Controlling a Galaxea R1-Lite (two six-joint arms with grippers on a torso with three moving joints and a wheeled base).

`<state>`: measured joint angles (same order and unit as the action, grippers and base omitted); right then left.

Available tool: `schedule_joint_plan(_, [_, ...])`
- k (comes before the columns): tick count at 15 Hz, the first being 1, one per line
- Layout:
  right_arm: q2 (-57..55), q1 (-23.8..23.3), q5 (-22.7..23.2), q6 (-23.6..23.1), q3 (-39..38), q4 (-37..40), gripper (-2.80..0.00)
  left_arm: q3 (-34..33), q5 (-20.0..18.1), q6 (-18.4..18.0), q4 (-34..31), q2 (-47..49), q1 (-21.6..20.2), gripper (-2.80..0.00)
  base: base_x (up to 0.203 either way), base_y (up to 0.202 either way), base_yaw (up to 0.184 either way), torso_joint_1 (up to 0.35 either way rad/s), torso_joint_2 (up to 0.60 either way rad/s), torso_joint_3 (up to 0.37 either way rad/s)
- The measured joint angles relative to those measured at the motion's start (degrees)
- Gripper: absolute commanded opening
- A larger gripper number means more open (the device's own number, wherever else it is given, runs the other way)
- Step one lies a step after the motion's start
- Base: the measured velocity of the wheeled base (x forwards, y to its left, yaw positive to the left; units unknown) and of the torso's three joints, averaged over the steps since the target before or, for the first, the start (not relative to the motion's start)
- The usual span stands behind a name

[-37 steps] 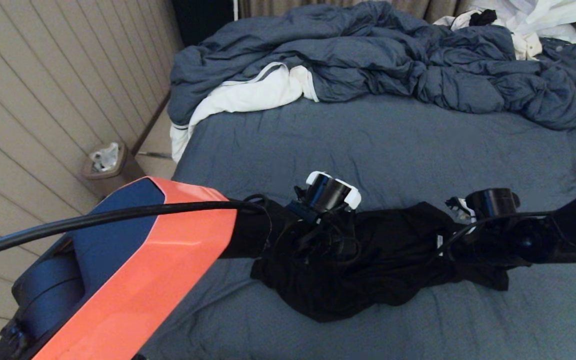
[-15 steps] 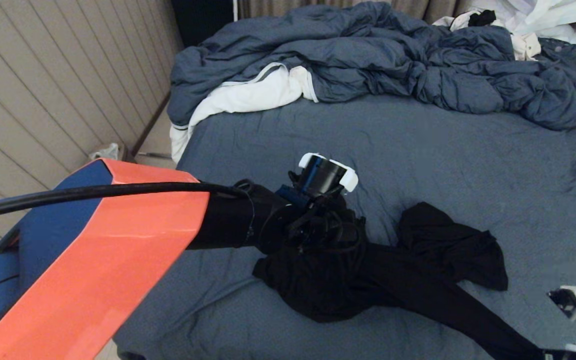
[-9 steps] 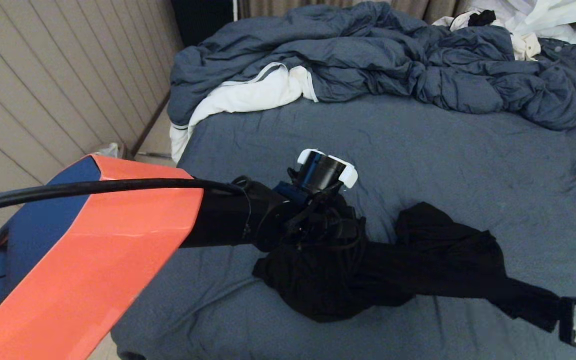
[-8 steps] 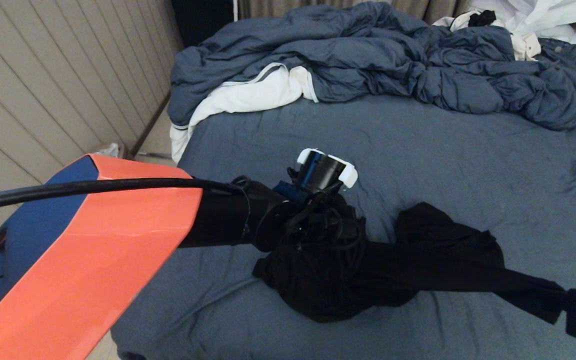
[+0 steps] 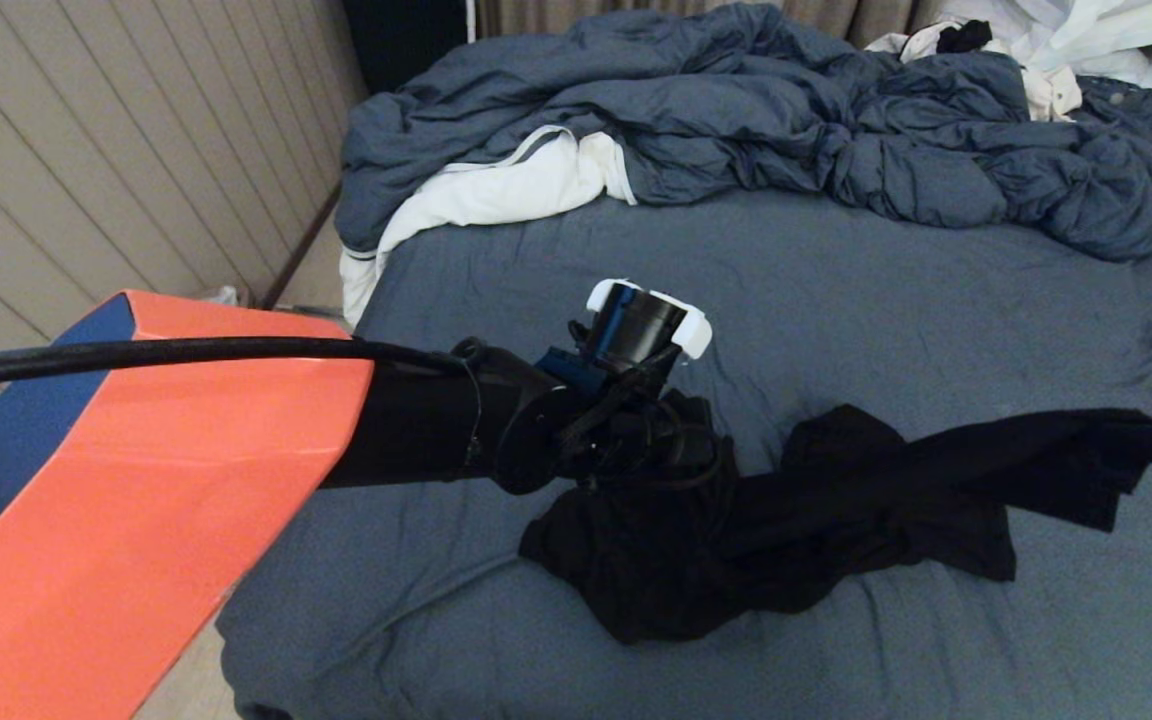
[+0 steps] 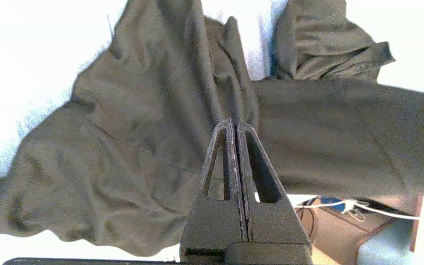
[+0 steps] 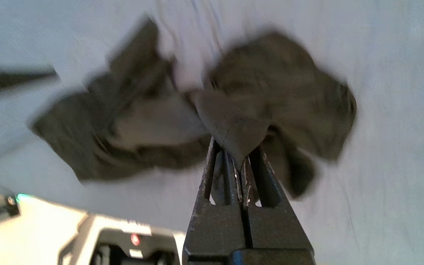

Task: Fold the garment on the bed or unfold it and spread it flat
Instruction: Unford the black T-shirt

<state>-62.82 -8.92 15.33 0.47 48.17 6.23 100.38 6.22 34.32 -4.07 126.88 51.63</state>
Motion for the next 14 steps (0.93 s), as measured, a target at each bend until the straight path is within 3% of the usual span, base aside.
schedule_joint_plan(3, [-7.03, 5.43, -1.98, 1.36, 9.51, -0.09, -2.80, -0.07, 0.11, -0.06, -0.02, -1.00, -0.01, -2.80, 0.000, 0.000, 0.000, 0.000, 0.00, 0.000])
schedule_joint_plan(8, [-23.17, 14.81, -10.92, 3.13, 26.62, -0.17, -2.80, -0.22, 0.17, -0.09, -0.03, -2.58, -0.20, -2.80, 0.000, 0.000, 0.000, 0.000, 0.00, 0.000])
schedule_joint_plan(14, [-43.46, 21.05, -20.66, 7.85, 51.91, 0.22, -2.80, -0.93, 0.17, -0.12, 0.05, -3.96, -0.26, -2.80, 0.000, 0.000, 0.000, 0.000, 0.00, 0.000])
